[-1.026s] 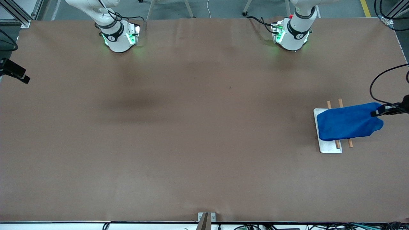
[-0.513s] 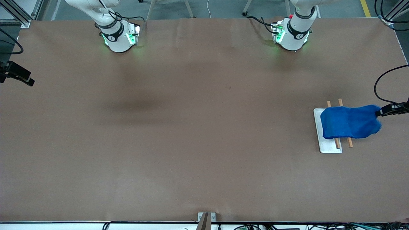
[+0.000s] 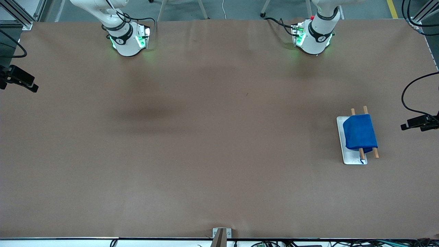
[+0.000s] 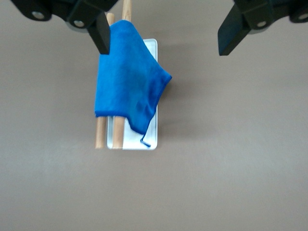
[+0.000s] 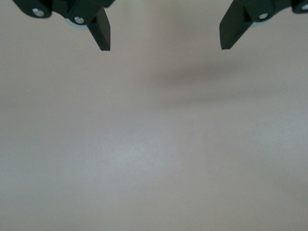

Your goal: Right arm passes towel to left arm to hang

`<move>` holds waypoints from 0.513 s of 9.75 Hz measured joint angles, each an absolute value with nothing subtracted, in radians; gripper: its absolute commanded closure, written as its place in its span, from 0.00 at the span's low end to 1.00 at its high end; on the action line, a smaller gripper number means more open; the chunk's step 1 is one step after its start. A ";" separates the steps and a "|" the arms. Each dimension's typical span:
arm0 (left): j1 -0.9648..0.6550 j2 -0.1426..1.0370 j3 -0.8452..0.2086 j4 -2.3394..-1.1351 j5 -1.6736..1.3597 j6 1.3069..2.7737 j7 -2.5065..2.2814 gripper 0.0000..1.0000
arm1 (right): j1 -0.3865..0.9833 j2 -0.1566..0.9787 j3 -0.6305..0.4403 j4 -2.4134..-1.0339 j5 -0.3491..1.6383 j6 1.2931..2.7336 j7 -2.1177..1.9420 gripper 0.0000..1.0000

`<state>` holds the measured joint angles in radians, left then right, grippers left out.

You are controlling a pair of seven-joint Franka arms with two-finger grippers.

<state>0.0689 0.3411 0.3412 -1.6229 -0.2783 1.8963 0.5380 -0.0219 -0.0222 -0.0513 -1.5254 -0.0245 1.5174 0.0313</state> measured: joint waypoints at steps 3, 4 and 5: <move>0.063 0.234 0.195 -1.588 -0.148 1.893 0.407 0.00 | -0.032 -0.022 -0.050 -1.525 -0.025 1.517 0.031 0.00; 0.060 0.191 0.138 -1.588 -0.109 1.879 0.338 0.00 | -0.038 -0.022 -0.050 -1.525 -0.024 1.517 0.031 0.00; 0.056 0.151 0.079 -1.587 -0.076 1.853 0.270 0.00 | -0.039 -0.022 -0.050 -1.525 -0.024 1.517 0.030 0.00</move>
